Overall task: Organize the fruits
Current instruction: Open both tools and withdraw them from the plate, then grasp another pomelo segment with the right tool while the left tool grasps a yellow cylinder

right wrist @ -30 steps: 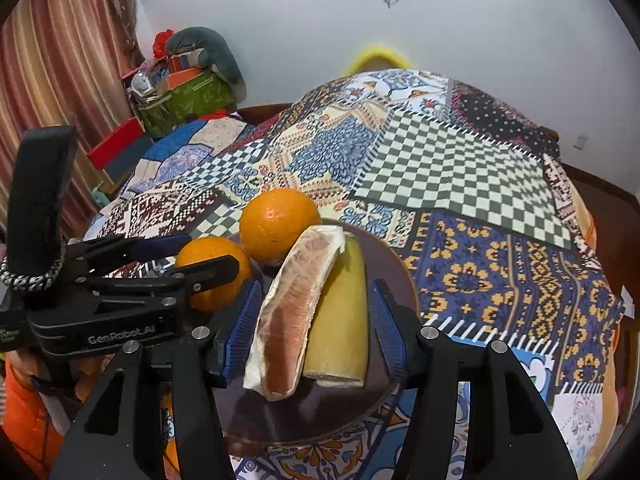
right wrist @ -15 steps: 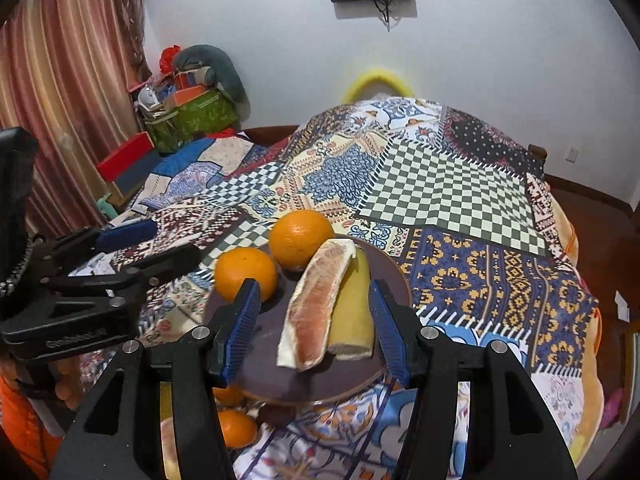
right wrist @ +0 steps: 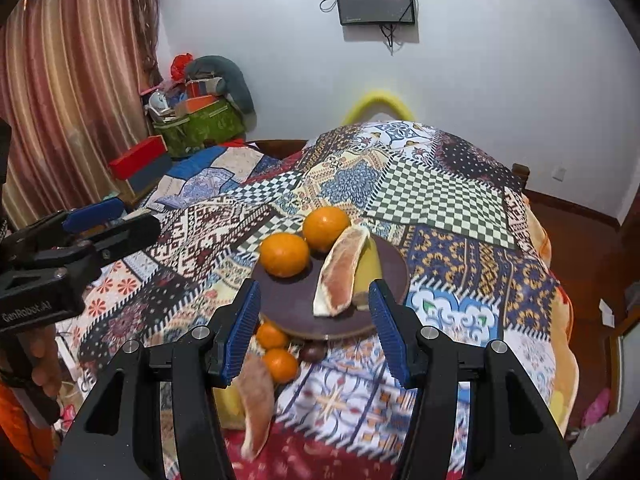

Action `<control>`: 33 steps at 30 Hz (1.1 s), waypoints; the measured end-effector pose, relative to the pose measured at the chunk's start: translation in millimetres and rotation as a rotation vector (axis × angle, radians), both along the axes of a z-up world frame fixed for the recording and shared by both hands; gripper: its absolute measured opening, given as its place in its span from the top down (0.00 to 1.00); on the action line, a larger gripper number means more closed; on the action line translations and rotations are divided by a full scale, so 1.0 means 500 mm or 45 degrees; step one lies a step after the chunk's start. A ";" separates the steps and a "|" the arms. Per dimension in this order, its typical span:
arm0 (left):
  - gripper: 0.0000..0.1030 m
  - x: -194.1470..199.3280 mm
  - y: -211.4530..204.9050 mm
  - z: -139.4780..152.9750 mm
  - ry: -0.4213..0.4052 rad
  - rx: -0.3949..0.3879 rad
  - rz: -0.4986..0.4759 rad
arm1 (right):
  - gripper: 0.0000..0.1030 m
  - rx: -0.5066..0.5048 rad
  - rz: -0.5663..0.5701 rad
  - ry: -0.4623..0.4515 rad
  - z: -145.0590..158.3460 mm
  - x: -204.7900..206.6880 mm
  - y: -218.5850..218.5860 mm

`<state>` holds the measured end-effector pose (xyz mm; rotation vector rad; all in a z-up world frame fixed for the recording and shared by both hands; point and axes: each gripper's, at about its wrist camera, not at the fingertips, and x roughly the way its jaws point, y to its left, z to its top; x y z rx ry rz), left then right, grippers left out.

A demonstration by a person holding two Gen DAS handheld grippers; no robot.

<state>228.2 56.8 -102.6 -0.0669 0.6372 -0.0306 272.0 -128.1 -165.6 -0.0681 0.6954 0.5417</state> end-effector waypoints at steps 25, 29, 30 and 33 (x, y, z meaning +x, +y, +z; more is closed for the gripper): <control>0.19 -0.121 0.022 -0.131 0.172 0.020 0.059 | 0.62 -0.122 0.045 0.250 -0.181 -0.067 0.070; 0.19 -0.112 0.023 -0.154 0.206 0.028 0.062 | 0.65 -0.078 0.033 0.290 -0.187 -0.045 0.072; 0.19 -0.108 0.024 -0.159 0.214 0.030 0.065 | 0.67 -0.073 0.031 0.295 -0.189 -0.042 0.073; 0.19 -0.096 0.026 -0.172 0.238 0.016 0.077 | 0.81 -0.061 0.057 0.320 -0.197 -0.038 0.080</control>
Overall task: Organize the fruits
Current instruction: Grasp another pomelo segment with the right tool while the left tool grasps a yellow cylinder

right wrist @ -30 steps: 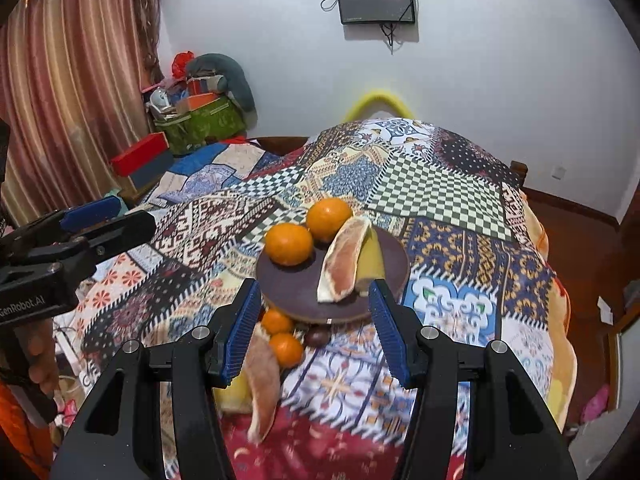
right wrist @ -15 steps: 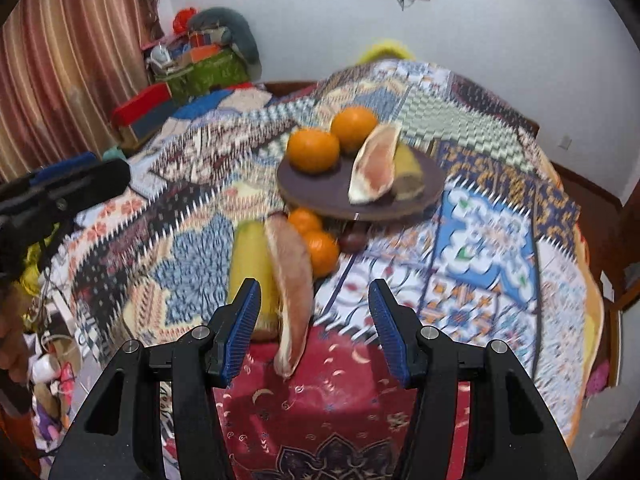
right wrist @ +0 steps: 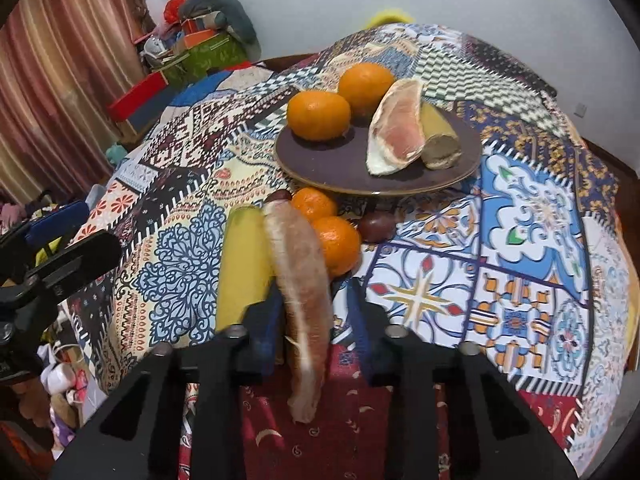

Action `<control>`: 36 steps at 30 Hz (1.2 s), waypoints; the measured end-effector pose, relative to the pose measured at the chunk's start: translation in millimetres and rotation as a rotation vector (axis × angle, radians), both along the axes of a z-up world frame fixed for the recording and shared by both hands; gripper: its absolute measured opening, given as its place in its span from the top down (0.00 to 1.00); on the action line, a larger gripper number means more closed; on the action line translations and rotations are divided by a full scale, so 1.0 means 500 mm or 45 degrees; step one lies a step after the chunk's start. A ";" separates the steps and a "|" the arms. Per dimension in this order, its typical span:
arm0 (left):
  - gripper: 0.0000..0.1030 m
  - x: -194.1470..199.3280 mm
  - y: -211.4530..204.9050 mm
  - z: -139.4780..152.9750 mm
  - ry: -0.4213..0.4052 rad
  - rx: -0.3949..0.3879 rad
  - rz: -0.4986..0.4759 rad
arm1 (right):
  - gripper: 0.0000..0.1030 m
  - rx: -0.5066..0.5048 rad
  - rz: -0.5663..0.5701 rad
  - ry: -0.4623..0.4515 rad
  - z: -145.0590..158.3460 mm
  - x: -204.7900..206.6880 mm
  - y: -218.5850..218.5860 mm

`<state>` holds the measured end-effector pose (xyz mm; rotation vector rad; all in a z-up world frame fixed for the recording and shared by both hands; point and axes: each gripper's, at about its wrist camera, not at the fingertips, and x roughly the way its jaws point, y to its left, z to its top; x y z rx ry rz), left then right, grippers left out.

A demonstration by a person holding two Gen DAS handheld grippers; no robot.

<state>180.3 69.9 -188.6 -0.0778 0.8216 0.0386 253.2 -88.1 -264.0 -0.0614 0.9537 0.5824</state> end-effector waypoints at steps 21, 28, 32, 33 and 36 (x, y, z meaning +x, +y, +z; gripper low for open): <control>0.19 0.094 -0.108 -0.086 0.194 -0.113 -0.046 | 0.81 0.056 -0.197 -0.072 0.043 -0.028 -0.168; 0.18 0.101 -0.138 -0.129 0.234 -0.059 -0.037 | 0.81 0.064 -0.219 -0.059 0.038 -0.027 -0.187; 0.38 0.087 -0.138 -0.120 0.215 -0.090 -0.097 | 0.81 0.075 -0.216 -0.050 0.035 -0.028 -0.188; 0.41 0.081 -0.138 -0.117 0.211 -0.090 -0.108 | 0.81 0.079 -0.213 -0.050 0.035 -0.030 -0.187; 0.54 0.055 -0.128 -0.107 0.194 -0.084 -0.136 | 0.81 0.083 -0.201 -0.055 0.038 -0.035 -0.182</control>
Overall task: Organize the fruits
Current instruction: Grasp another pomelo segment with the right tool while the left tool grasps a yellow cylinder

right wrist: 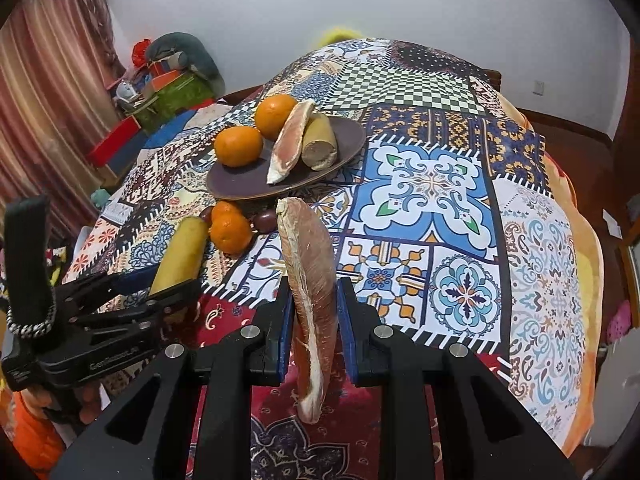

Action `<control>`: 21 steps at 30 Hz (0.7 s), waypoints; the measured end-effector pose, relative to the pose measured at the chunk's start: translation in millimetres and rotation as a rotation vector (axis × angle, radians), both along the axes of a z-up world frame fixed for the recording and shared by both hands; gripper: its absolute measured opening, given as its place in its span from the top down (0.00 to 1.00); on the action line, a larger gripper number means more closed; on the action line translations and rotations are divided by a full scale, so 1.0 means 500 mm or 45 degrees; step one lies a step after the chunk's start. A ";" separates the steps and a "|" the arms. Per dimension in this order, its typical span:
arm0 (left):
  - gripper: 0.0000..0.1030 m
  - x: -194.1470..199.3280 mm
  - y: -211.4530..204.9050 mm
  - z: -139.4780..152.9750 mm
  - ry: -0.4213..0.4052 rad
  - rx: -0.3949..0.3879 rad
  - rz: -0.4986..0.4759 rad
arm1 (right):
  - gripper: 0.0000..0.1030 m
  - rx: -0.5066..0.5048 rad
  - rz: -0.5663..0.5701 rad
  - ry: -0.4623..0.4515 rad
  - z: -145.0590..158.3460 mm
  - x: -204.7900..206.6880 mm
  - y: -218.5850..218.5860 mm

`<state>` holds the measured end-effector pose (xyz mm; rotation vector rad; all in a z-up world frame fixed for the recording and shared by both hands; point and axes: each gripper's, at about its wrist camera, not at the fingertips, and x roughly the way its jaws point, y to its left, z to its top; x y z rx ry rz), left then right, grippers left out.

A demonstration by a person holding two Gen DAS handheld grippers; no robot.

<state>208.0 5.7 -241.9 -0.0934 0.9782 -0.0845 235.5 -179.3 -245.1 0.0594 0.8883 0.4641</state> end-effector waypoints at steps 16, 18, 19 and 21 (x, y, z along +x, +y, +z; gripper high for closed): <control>0.63 -0.002 0.039 0.013 0.098 -0.017 -0.085 | 0.81 0.035 0.014 -0.004 0.006 0.004 0.000; 0.63 0.020 0.036 0.003 0.120 -0.017 -0.093 | 0.81 0.038 0.015 -0.003 0.006 0.003 0.000; 0.63 0.028 0.035 -0.001 0.126 -0.019 -0.094 | 0.81 0.039 0.017 -0.002 0.005 0.004 0.000; 0.63 0.044 0.033 -0.008 0.140 -0.017 -0.096 | 0.81 0.036 0.020 -0.004 0.006 0.004 0.001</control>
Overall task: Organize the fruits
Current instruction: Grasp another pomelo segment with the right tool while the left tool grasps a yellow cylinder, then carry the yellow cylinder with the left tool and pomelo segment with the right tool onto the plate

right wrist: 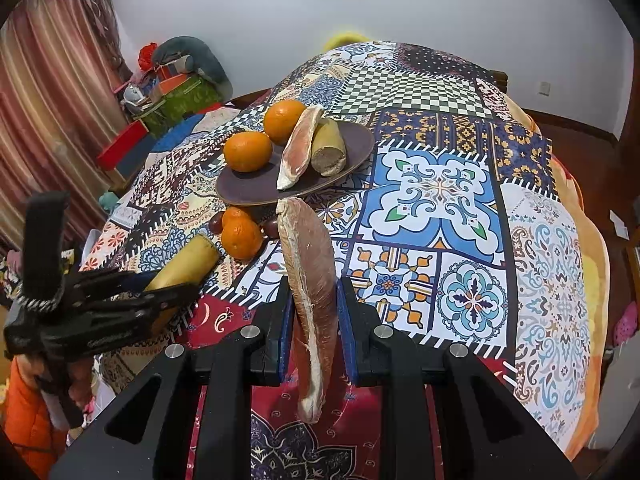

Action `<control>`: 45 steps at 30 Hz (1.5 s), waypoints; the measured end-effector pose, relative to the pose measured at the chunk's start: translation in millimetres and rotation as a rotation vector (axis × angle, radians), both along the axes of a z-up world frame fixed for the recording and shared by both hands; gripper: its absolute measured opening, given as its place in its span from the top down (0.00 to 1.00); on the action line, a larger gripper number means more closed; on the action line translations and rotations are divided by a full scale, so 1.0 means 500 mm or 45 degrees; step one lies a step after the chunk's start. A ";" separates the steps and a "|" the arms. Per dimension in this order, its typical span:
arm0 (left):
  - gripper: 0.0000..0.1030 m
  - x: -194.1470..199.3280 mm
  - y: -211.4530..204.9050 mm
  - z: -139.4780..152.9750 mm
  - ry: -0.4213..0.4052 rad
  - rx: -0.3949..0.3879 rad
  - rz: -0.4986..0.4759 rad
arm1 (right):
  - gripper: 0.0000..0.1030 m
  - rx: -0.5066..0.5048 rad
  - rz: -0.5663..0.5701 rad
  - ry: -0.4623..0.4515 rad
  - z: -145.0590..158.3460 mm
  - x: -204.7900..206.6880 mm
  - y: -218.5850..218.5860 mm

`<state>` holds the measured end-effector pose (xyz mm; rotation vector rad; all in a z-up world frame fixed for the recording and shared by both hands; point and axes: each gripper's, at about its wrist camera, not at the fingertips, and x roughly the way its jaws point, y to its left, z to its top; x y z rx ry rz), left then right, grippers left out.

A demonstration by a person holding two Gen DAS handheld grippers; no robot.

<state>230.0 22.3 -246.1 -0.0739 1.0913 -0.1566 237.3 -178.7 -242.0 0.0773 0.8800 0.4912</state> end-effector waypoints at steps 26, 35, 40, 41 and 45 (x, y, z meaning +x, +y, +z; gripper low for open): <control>0.63 -0.006 0.046 0.132 -0.284 -0.032 0.106 | 0.81 0.020 0.008 -0.105 0.062 0.054 0.024; 0.63 0.050 0.037 0.158 -0.353 -0.053 0.104 | 0.81 0.034 0.024 -0.142 0.080 0.099 0.045; 0.63 0.092 0.032 0.161 -0.374 -0.061 0.096 | 0.81 0.036 0.030 -0.142 0.075 0.131 0.051; 0.63 0.102 0.029 0.162 -0.380 -0.059 0.091 | 0.81 0.036 0.032 -0.142 0.074 0.137 0.053; 0.63 0.139 0.022 0.155 -0.382 -0.053 0.078 | 0.81 0.033 0.041 -0.146 0.072 0.157 0.060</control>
